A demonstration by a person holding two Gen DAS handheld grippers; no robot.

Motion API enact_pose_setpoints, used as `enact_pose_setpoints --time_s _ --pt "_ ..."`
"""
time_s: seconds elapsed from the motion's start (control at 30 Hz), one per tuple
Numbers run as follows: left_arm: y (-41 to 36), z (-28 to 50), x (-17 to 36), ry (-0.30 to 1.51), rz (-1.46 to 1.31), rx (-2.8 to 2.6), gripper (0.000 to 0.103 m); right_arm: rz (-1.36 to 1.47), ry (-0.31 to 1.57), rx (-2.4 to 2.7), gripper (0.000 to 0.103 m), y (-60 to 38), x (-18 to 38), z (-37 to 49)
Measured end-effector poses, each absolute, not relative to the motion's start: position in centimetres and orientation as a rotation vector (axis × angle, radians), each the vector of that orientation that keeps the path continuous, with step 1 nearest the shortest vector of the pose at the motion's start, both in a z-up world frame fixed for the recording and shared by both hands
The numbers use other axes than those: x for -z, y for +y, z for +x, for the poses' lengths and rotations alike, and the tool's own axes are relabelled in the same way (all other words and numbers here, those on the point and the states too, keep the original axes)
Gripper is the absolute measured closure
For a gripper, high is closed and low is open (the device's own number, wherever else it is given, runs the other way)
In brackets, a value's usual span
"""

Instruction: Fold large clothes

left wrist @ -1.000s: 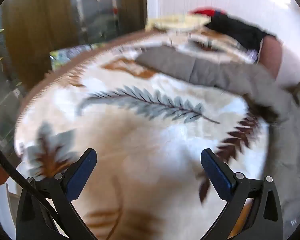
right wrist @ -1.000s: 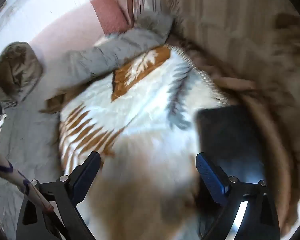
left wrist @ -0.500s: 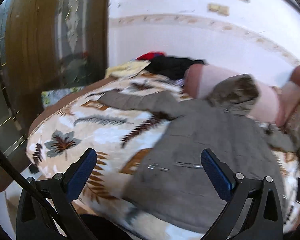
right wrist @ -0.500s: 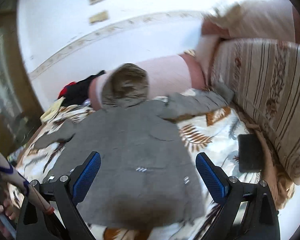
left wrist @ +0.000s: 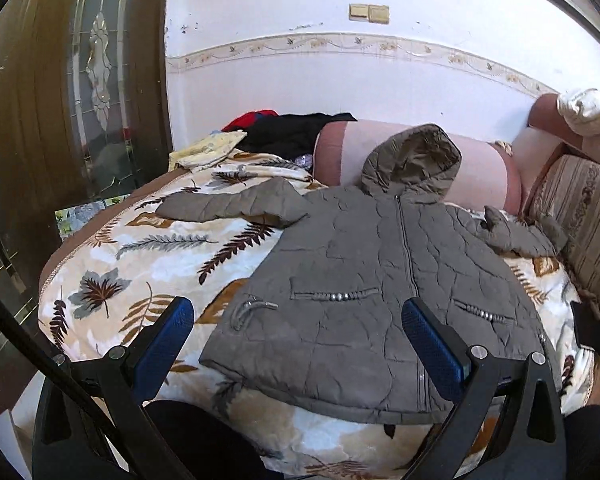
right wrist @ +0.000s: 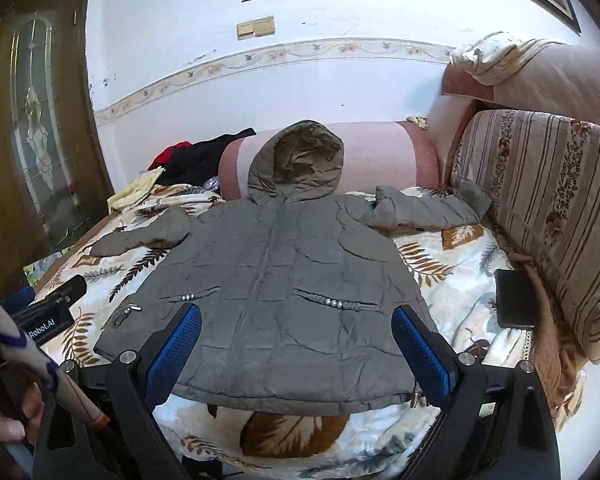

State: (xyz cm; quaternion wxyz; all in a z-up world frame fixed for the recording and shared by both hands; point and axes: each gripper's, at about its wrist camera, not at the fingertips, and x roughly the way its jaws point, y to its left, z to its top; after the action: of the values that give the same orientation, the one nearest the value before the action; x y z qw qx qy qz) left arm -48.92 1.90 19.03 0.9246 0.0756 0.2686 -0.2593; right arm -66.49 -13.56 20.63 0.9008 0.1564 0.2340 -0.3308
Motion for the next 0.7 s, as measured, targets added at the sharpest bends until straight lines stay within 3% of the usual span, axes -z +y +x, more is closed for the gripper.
enact_pose_setpoints --time_s 0.7 --pt "1.1 -48.0 -17.2 0.606 0.187 0.527 0.000 0.333 0.552 0.662 0.004 -13.6 -19.4 -63.9"
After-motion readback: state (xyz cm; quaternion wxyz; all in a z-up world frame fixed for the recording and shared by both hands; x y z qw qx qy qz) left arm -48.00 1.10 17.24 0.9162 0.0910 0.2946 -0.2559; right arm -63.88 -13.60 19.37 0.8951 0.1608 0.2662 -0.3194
